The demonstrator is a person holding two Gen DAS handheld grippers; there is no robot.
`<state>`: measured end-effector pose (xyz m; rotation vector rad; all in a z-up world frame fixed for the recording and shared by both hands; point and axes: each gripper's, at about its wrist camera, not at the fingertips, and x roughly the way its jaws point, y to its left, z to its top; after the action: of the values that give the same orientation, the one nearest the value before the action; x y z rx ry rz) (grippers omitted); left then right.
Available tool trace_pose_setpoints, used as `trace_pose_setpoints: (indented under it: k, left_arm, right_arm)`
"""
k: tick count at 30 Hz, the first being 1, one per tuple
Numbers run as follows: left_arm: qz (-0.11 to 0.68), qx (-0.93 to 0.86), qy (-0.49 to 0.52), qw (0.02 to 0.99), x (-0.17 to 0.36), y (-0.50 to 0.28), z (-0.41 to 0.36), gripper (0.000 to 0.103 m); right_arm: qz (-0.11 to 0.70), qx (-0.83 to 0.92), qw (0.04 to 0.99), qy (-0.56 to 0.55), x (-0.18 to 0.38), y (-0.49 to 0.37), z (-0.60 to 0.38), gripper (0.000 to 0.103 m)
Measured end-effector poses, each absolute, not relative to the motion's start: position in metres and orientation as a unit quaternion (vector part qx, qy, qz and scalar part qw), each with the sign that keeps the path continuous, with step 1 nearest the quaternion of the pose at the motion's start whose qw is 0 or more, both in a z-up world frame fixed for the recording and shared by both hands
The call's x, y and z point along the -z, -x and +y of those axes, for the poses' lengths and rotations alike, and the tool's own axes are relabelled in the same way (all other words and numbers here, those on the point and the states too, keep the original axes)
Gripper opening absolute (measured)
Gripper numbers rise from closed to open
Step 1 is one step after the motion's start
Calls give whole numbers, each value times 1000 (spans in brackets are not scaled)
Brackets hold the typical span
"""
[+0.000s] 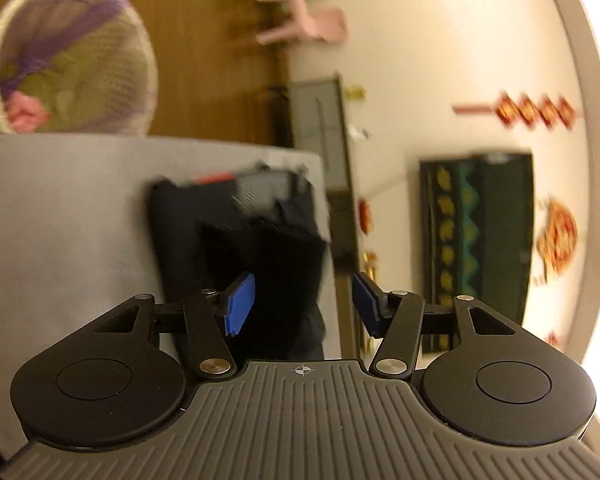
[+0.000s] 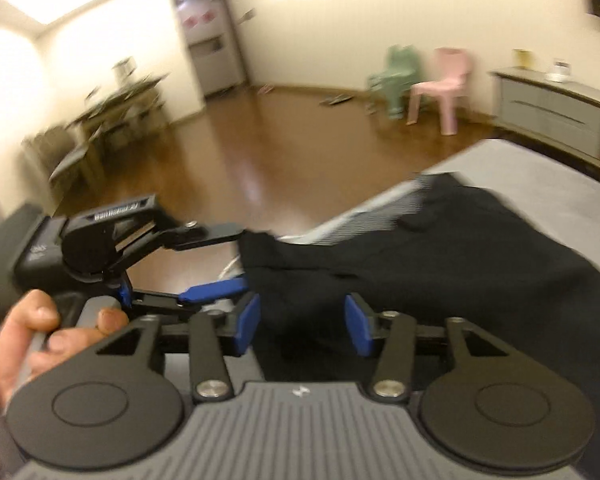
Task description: Fold clothes
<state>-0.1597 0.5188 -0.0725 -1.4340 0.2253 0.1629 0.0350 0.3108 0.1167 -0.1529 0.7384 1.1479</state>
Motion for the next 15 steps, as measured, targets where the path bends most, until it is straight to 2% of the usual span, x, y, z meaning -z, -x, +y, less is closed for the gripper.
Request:
trace_pose_setpoints:
  k: [4, 5, 6, 7, 9, 10, 11, 15]
  left_arm:
    - [179, -92, 611, 766, 68, 124, 502, 55]
    - [198, -116, 595, 771, 68, 114, 500, 46]
    - [214, -143, 576, 776, 68, 105, 497, 19]
    - [216, -151, 554, 790, 64, 100, 495, 1]
    - [162, -138, 508, 835, 41, 115, 487, 0]
    - [121, -119, 502, 848, 33, 133, 487, 0]
    - [113, -126, 522, 836, 41, 146, 495, 0]
    - [152, -178, 590, 773, 84, 158, 526, 0]
  right_arm:
    - [351, -456, 816, 61, -114, -52, 225, 54]
    - [361, -438, 822, 52, -113, -51, 202, 54]
    - [372, -420, 827, 39, -108, -51, 180, 54]
    - [377, -405, 833, 25, -105, -50, 158, 54]
    - [383, -374, 845, -4, -99, -45, 112, 54]
    - [385, -358, 850, -18, -96, -43, 90, 54]
    - [383, -342, 858, -27, -94, -40, 71, 54]
    - [407, -266, 872, -54, -68, -32, -14, 54]
